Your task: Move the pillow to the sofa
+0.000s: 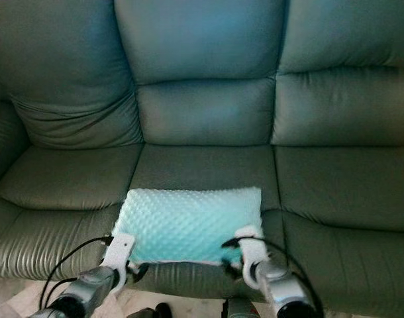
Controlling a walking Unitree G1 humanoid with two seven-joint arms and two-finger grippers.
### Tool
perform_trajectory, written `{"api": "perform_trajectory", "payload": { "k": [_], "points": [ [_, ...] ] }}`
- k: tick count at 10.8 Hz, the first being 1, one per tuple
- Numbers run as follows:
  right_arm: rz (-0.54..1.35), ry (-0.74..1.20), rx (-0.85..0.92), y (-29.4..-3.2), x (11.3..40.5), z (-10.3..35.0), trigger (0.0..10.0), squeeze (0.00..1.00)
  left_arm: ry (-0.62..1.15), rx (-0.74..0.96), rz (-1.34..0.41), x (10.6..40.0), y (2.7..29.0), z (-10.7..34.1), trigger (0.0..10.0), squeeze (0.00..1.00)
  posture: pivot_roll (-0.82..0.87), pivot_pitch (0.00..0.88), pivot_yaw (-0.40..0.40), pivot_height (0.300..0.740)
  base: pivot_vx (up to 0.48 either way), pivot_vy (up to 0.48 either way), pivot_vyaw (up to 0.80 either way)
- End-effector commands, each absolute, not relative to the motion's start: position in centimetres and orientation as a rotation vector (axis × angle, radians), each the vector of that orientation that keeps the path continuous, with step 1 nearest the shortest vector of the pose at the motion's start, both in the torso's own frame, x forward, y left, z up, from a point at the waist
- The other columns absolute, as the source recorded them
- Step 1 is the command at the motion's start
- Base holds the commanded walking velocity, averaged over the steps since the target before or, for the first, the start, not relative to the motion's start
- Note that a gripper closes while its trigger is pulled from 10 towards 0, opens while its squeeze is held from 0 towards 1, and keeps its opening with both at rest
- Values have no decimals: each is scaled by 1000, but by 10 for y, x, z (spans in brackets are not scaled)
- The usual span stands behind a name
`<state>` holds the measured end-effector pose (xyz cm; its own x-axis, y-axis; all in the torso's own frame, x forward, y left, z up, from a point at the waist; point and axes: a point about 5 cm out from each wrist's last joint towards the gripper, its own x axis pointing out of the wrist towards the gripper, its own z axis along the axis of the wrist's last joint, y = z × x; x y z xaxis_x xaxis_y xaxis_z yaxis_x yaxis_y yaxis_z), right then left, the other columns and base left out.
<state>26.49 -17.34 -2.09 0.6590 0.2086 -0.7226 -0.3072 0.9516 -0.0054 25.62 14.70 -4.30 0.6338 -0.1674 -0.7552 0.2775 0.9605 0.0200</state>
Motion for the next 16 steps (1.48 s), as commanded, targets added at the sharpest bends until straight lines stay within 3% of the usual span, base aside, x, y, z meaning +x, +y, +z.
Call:
{"api": "perform_trajectory", "payload": {
  "k": [1, 9, 12, 14, 16],
  "points": [
    [272, 795, -141, -175, 264, -23, 10000, 0, 868, 134, -223, 252, 154, -47, 10000, 0, -239, 259, 134, 740, 0, 0, 0],
    [274, 732, -135, -171, 272, -18, 10000, 0, 800, 103, -171, 265, 153, -37, 10000, 0, -241, 236, 133, 740, 0, 0, 0],
    [260, 680, -160, -177, 259, 3, 10000, 0, 723, 58, -186, 279, 153, -24, 10000, 0, -264, 215, 123, 740, 0, 0, 0],
    [322, 715, -107, -165, 233, 28, 10000, 0, 687, 34, -227, 281, 157, -19, 10000, 0, -286, 185, 120, 740, 0, 0, 0],
    [344, 628, -141, -157, 237, 54, 10000, 0, 601, 42, -219, 287, 167, -8, 10000, 0, -301, 151, 115, 740, 0, 0, 0]
  ]
}}
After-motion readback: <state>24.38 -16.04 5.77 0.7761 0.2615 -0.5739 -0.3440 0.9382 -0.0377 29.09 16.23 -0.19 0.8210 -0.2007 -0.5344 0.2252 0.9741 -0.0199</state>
